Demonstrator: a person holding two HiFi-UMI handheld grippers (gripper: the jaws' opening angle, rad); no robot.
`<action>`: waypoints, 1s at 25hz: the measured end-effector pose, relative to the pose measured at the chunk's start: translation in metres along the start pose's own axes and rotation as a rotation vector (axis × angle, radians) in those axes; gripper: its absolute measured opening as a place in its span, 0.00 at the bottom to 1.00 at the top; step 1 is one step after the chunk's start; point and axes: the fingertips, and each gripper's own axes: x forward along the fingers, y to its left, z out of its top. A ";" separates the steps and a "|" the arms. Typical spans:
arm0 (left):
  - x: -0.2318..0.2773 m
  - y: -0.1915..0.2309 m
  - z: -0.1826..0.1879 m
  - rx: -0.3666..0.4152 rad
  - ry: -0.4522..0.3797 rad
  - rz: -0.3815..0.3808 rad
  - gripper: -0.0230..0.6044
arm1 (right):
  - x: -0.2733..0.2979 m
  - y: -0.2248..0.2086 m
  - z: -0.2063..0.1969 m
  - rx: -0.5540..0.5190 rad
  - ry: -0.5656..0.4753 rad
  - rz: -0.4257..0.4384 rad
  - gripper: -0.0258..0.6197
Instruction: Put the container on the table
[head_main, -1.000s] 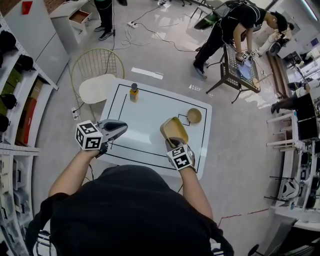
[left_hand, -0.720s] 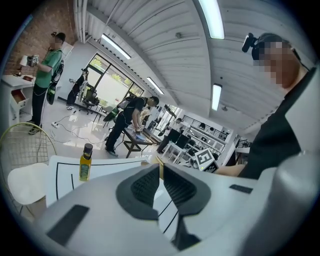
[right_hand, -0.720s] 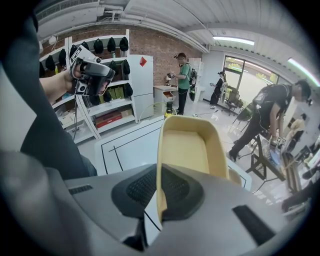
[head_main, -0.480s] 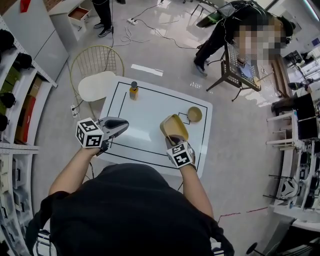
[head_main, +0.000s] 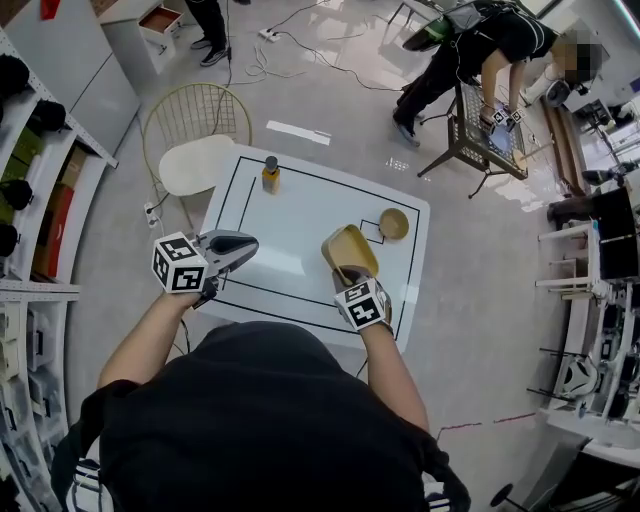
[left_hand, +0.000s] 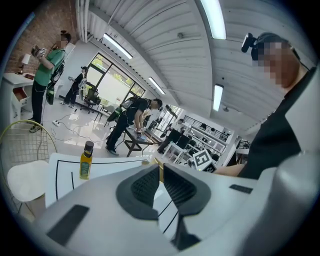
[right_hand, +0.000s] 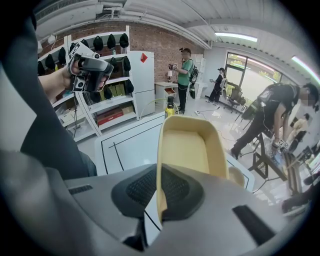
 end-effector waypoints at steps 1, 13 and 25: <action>0.000 0.001 0.000 -0.001 0.001 0.003 0.09 | 0.002 0.000 -0.001 -0.001 0.004 0.004 0.06; -0.006 0.014 -0.005 -0.016 0.005 0.031 0.09 | 0.041 -0.006 -0.023 0.016 0.070 0.036 0.06; -0.009 0.028 -0.006 -0.038 0.019 0.041 0.09 | 0.080 -0.002 -0.025 -0.002 0.128 0.077 0.06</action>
